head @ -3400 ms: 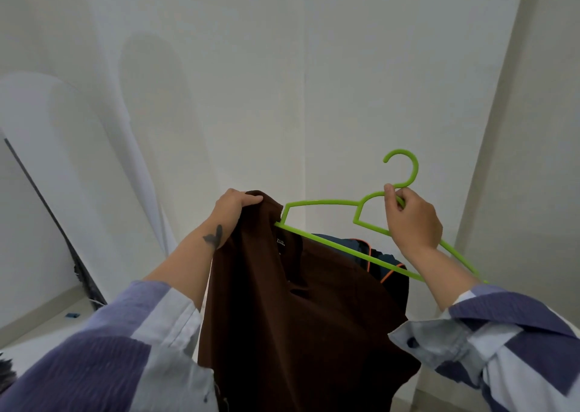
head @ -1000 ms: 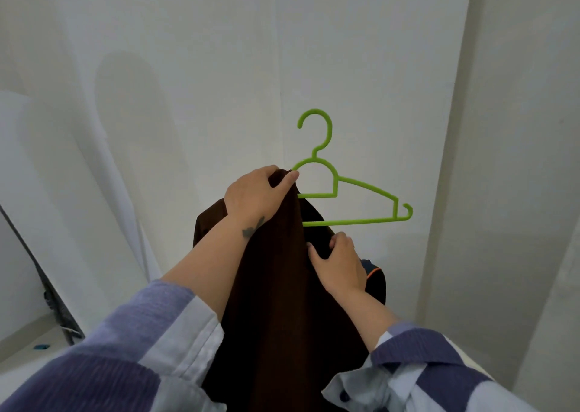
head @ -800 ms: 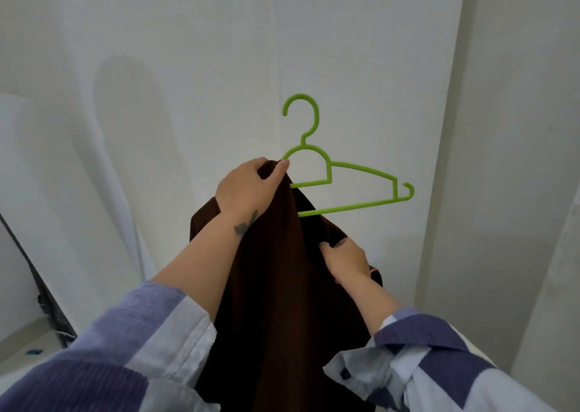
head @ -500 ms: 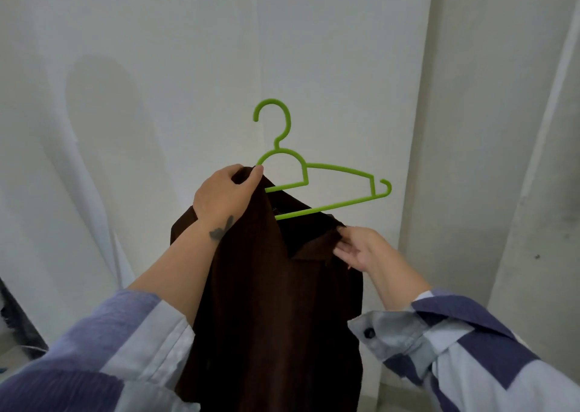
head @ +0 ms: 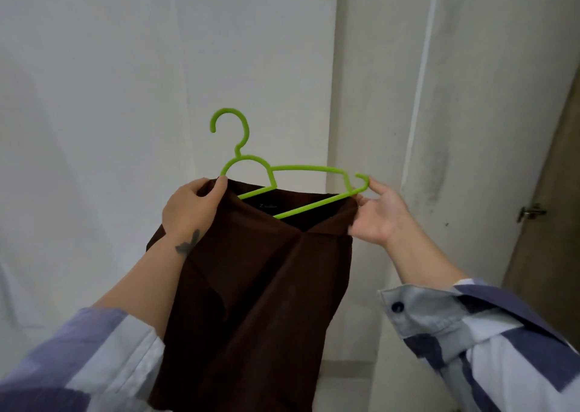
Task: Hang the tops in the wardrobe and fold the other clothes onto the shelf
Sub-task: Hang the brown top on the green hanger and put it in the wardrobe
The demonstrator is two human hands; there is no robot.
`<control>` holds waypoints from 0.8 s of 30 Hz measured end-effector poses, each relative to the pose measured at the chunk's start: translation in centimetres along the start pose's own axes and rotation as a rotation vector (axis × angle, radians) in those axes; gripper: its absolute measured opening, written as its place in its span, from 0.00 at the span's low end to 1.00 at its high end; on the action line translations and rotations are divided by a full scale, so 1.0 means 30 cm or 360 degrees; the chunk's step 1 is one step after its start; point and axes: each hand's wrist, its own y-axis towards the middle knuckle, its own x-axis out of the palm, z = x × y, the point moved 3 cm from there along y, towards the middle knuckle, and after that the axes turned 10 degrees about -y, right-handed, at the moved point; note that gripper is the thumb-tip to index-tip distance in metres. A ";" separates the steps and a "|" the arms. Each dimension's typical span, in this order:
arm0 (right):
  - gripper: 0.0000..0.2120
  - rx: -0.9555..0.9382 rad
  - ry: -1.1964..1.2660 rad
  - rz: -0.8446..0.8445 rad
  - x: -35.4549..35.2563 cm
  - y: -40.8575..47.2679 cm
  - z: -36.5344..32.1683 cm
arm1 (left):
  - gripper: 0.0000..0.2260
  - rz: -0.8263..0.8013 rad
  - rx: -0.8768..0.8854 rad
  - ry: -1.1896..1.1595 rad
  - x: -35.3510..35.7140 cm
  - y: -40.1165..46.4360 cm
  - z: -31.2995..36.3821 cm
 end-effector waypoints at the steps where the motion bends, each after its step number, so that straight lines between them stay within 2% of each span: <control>1: 0.15 -0.0040 -0.0006 -0.0001 -0.012 -0.035 -0.025 | 0.18 0.0000 0.0015 -0.0002 0.011 -0.007 0.023; 10: 0.11 -0.0240 -0.0283 0.0269 -0.217 -0.307 -0.278 | 0.14 -0.0148 0.0273 -0.0076 0.189 -0.119 0.256; 17: 0.08 -0.0245 -0.0439 0.0514 -0.456 -0.485 -0.409 | 0.14 -0.0256 0.0416 -0.0067 0.391 -0.270 0.420; 24: 0.09 -0.0341 -0.0496 0.0947 -0.631 -0.640 -0.497 | 0.16 -0.0279 0.0503 -0.0048 0.568 -0.392 0.561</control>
